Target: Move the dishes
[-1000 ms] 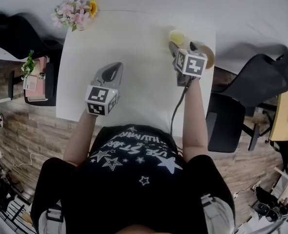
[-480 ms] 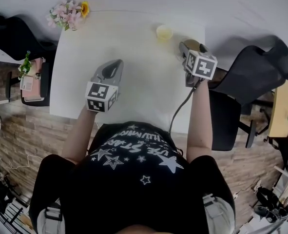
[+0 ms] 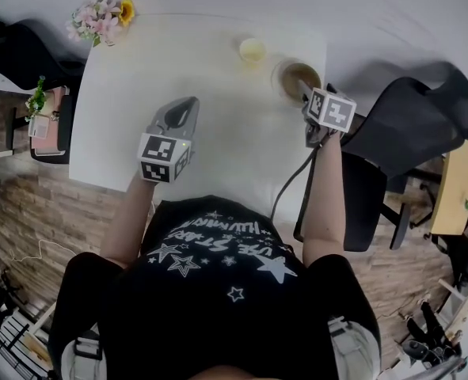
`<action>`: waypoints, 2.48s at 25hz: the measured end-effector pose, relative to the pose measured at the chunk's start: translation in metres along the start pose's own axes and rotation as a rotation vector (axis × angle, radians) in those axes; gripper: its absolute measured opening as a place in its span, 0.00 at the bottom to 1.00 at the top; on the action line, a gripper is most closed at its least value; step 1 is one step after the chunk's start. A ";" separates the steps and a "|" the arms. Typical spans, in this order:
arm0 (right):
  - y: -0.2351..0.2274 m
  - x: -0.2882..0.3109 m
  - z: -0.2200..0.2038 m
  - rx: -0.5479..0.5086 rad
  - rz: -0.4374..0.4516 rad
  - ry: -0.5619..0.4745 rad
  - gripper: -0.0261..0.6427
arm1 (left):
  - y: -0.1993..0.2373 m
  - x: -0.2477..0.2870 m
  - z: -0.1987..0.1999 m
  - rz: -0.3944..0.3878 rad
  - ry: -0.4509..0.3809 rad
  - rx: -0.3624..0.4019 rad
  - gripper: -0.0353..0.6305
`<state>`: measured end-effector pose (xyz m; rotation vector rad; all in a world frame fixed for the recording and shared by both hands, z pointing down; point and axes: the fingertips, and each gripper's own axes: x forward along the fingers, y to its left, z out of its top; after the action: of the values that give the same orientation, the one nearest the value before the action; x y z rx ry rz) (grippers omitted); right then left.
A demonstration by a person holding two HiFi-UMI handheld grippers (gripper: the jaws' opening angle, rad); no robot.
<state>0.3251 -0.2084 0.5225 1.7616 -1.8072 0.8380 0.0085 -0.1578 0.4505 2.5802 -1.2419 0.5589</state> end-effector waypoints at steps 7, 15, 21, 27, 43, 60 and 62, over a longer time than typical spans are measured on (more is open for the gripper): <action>-0.006 0.019 -0.013 0.005 0.071 0.035 0.48 | -0.014 0.006 -0.011 0.024 0.036 -0.005 0.07; -0.018 0.023 -0.015 0.020 0.036 0.035 0.13 | -0.027 0.009 -0.016 0.018 0.058 0.001 0.07; -0.022 0.021 -0.009 0.098 0.058 0.003 0.07 | -0.032 0.011 -0.018 0.014 0.066 0.010 0.07; -0.026 0.016 0.016 0.111 0.062 -0.055 0.07 | -0.026 0.014 -0.012 0.021 0.059 0.008 0.07; -0.077 0.073 0.071 0.238 -0.013 -0.110 0.07 | -0.009 0.042 -0.007 0.035 0.079 0.009 0.07; -0.078 0.098 0.074 0.187 -0.055 -0.085 0.16 | -0.001 0.045 -0.021 0.038 0.110 -0.016 0.07; -0.077 0.096 0.076 0.184 -0.056 -0.092 0.23 | 0.000 0.044 -0.018 0.039 0.103 -0.014 0.07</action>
<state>0.4021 -0.3290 0.5453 1.9864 -1.7784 0.9403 0.0288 -0.1818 0.4858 2.4866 -1.2595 0.6787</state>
